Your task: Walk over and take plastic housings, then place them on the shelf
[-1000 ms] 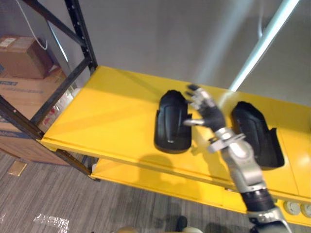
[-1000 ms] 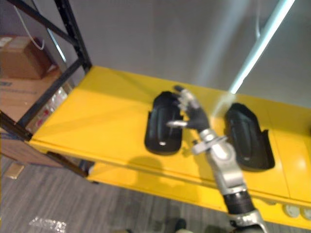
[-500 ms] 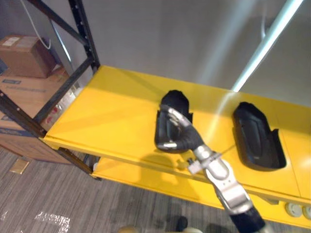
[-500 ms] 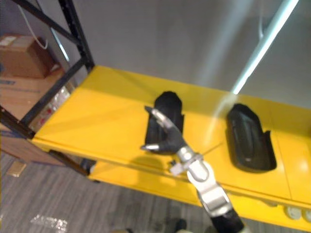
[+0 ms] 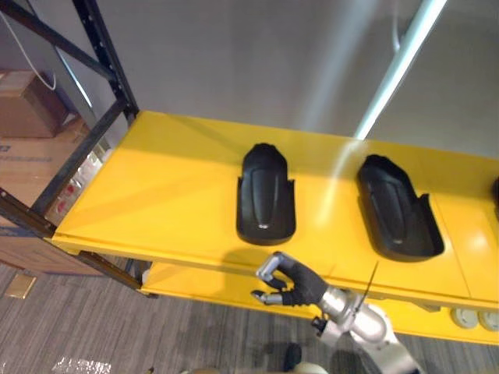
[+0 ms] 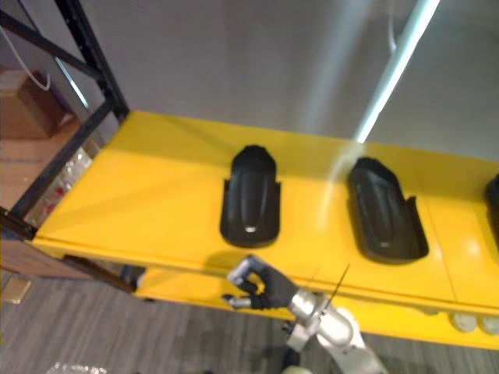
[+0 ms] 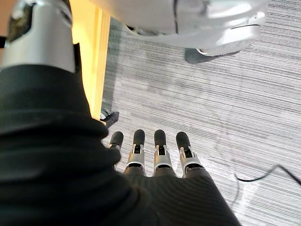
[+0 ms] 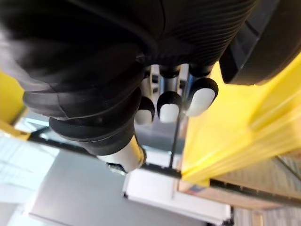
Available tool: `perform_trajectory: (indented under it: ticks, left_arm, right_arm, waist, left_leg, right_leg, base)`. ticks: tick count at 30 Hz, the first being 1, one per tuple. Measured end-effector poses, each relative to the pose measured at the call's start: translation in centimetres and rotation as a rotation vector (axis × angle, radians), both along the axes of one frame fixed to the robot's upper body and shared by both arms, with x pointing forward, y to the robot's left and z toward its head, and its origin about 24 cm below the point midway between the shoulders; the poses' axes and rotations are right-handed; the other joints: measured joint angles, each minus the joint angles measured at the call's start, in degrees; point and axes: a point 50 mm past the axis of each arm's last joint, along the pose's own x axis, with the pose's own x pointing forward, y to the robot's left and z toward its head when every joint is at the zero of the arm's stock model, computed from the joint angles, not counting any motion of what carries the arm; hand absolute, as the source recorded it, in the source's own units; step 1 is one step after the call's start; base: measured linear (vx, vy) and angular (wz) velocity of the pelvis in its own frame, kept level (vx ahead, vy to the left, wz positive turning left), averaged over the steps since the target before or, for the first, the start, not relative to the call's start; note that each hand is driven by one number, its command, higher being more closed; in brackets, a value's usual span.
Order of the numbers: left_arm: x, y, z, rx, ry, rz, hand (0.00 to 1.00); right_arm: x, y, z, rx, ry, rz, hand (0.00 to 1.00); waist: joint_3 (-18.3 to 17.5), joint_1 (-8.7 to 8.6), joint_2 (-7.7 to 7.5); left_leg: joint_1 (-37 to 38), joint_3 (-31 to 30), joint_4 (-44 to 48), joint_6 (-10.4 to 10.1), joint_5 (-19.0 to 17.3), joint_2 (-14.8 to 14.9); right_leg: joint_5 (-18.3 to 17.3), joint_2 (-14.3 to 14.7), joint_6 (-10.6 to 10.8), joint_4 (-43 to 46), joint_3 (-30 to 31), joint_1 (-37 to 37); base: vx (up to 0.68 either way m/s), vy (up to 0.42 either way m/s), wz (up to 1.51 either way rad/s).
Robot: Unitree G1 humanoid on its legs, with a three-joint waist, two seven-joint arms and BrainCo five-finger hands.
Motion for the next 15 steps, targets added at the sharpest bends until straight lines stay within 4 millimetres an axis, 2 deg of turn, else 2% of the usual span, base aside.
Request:
perform_trajectory:
  ticks: [4, 6, 10, 15]
  left_arm:
    - [0.3, 0.0, 0.0, 0.004, 0.0, -0.029, 0.0]
    - [0.3, 0.0, 0.0, 0.007, 0.007, -0.031, 0.0]
    - [0.2, 0.0, 0.0, 0.008, 0.02, -0.029, 0.0]
    - [0.5, 0.0, 0.0, 0.009, 0.018, -0.031, 0.0]
  right_arm:
    - [-0.5, 0.6, -1.0, 0.013, 0.068, 0.021, 1.0]
    - [-0.6, 1.2, -3.0, 0.005, 0.166, -0.005, 1.0]
    - [-0.3, 1.7, -5.3, 0.0, 0.256, -0.087, 1.0]
    - [0.7, 1.8, -6.2, -0.047, 0.237, -0.18, 1.0]
  waist:
    - [0.0, 0.01, 0.0]
    - [0.0, 0.08, 0.0]
    - [0.01, 0.12, 0.01]
    - [0.01, 0.19, 0.02]
  left_leg:
    - [0.01, -0.03, -0.01, 0.0, 0.0, -0.03]
    - [0.03, -0.08, 0.02, 0.01, 0.0, -0.04]
    - [0.09, -0.26, 0.15, 0.01, 0.0, 0.0]
    - [0.06, -1.56, 0.22, 0.01, 0.02, -0.05]
  right_leg:
    - [0.0, -0.01, 0.0, 0.0, -0.03, 0.0]
    - [-0.01, -0.03, -0.01, 0.0, -0.09, 0.06]
    - [-0.01, -0.03, -0.02, 0.0, -0.27, 0.3]
    - [-0.06, -0.17, -0.05, -0.01, -1.51, 1.05]
  base:
    - [0.0, 0.0, 0.0]
    - [0.0, 0.0, 0.0]
    - [-0.01, 0.0, 0.01]
    - [-0.01, 0.002, 0.11]
